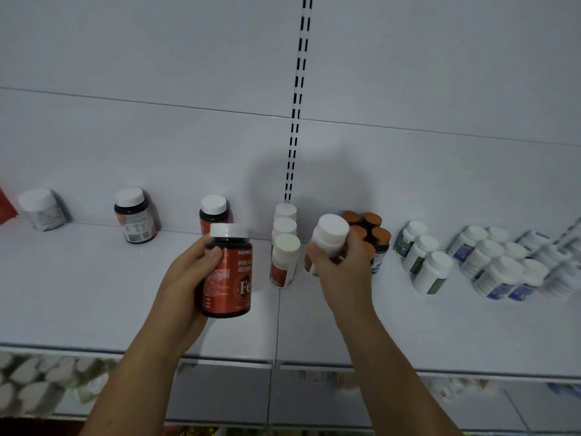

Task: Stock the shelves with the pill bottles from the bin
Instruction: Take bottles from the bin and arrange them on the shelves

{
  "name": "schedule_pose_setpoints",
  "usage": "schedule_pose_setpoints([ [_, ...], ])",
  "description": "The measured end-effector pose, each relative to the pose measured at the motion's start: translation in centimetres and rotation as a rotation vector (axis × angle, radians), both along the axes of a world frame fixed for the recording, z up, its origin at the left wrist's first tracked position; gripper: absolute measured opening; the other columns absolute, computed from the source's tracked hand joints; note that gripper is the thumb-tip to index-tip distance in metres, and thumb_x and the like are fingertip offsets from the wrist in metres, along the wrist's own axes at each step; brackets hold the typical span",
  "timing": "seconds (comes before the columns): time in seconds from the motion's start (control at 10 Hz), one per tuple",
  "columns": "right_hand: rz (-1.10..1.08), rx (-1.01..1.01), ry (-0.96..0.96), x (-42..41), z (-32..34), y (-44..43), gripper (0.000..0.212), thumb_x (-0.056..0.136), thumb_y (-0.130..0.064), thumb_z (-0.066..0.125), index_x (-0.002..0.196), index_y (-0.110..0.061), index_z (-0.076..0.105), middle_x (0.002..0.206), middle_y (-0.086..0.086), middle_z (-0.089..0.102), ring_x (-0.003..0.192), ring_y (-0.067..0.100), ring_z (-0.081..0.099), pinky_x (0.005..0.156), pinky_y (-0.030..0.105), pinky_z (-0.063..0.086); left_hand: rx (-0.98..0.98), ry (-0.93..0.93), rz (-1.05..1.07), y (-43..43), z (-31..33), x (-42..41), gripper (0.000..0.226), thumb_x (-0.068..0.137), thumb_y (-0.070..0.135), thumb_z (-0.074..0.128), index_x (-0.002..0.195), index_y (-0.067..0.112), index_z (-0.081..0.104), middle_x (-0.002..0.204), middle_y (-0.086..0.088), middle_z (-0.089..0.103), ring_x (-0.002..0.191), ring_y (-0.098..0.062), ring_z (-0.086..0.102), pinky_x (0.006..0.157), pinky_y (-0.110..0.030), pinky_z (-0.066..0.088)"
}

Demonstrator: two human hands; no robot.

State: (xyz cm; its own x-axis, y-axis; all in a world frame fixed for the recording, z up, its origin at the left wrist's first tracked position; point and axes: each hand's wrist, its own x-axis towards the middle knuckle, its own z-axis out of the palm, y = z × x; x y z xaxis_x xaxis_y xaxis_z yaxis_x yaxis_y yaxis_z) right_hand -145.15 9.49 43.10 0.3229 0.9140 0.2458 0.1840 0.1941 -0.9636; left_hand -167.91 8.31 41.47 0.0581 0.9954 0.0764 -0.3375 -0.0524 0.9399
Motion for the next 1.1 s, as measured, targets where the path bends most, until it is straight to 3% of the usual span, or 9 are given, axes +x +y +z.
schedule_pose_setpoints([
  [0.1,-0.061,0.017,-0.1,0.3,1.6,3.3,0.044,0.089,-0.014,0.076,0.128,-0.019,0.056,0.111,-0.002,0.066,0.093,0.0,0.063,0.07,0.009,0.049,0.0,0.001,0.005,0.1,0.4,0.2,0.049,0.09,0.032,0.061,0.136,0.018,0.067,0.129,-0.019,0.07,0.12,-0.047,0.065,0.099,-0.055,0.056],
  [0.2,-0.022,-0.118,-0.38,1.1,2.8,7.6,0.053,0.089,-0.022,0.07,0.136,-0.025,0.047,0.12,0.005,0.062,0.11,0.028,0.059,0.088,0.04,0.056,0.013,0.003,0.003,0.1,0.9,0.2,0.046,0.091,0.027,0.065,0.135,0.018,0.068,0.128,-0.018,0.072,0.118,-0.044,0.068,0.098,-0.054,0.056],
  [0.3,0.046,-0.292,-0.643,1.7,3.6,11.4,0.056,0.087,-0.015,0.07,0.138,-0.012,0.046,0.125,0.012,0.06,0.116,0.035,0.056,0.099,0.05,0.053,0.018,-0.007,0.009,0.4,1.3,0.0,0.047,0.092,0.025,0.07,0.138,0.018,0.066,0.128,-0.015,0.072,0.119,-0.042,0.068,0.096,-0.053,0.055],
  [0.5,0.116,-0.427,-1.011,1.2,4.3,14.7,0.052,0.091,-0.016,0.075,0.135,0.0,0.052,0.132,0.018,0.059,0.118,0.034,0.06,0.094,0.036,0.052,0.025,-0.029,0.013,0.4,2.0,-0.3,0.068,0.075,0.051,0.083,0.135,0.022,0.069,0.127,-0.014,0.073,0.115,-0.038,0.071,0.091,-0.047,0.061],
  [0.6,0.166,-0.428,-1.132,0.8,4.9,14.9,0.032,0.097,-0.014,0.066,0.125,0.0,0.059,0.127,0.017,0.064,0.115,0.032,0.062,0.093,0.037,0.053,0.044,-0.022,0.008,0.4,2.0,-0.4,0.05,0.088,0.032,0.073,0.136,0.02,0.067,0.124,-0.012,0.074,0.113,-0.034,0.072,0.091,-0.047,0.061],
  [0.7,0.219,-0.447,-1.22,0.1,5.2,15.0,0.009,0.101,-0.01,0.059,0.103,-0.006,0.066,0.118,0.015,0.065,0.116,0.031,0.062,0.096,0.037,0.052,0.04,-0.027,0.026,0.3,2.2,-0.5,0.046,0.088,0.024,0.059,0.134,0.02,0.067,0.119,-0.009,0.076,0.108,-0.03,0.074,0.087,-0.044,0.063],
  [0.8,0.141,-0.438,-1.248,-0.1,4.5,15.7,0.037,0.095,-0.015,0.067,0.067,-0.017,0.043,0.076,0.005,0.051,0.089,0.026,0.057,0.076,0.033,0.046,0.051,-0.025,0.039,0.1,2.3,-0.7,0.048,0.088,0.024,0.058,0.135,0.021,0.065,0.119,-0.007,0.077,0.107,-0.028,0.075,0.088,-0.045,0.061],
  [1.0,0.194,-0.598,-1.341,-0.6,3.9,15.8,0.032,0.101,-0.015,0.063,0.074,-0.01,0.049,0.078,0.003,0.045,0.11,0.027,0.06,0.095,0.034,0.047,0.064,-0.036,0.033,0.0,2.2,-1.2,0.049,0.087,0.024,0.058,0.135,0.022,0.065,0.117,-0.005,0.077,0.105,-0.025,0.076,0.078,-0.037,0.065],
  [1.1,0.096,-0.545,-1.214,-0.7,3.5,14.6,0.019,0.098,-0.01,0.065,0.111,0.003,0.065,0.107,0.019,0.064,0.116,0.037,0.063,0.082,0.035,0.045,0.063,-0.037,0.036,0.0,2.2,-1.3,0.048,0.087,0.023,0.058,0.134,0.022,0.066,0.116,-0.006,0.078,0.104,-0.025,0.076,0.079,-0.036,0.065],
])
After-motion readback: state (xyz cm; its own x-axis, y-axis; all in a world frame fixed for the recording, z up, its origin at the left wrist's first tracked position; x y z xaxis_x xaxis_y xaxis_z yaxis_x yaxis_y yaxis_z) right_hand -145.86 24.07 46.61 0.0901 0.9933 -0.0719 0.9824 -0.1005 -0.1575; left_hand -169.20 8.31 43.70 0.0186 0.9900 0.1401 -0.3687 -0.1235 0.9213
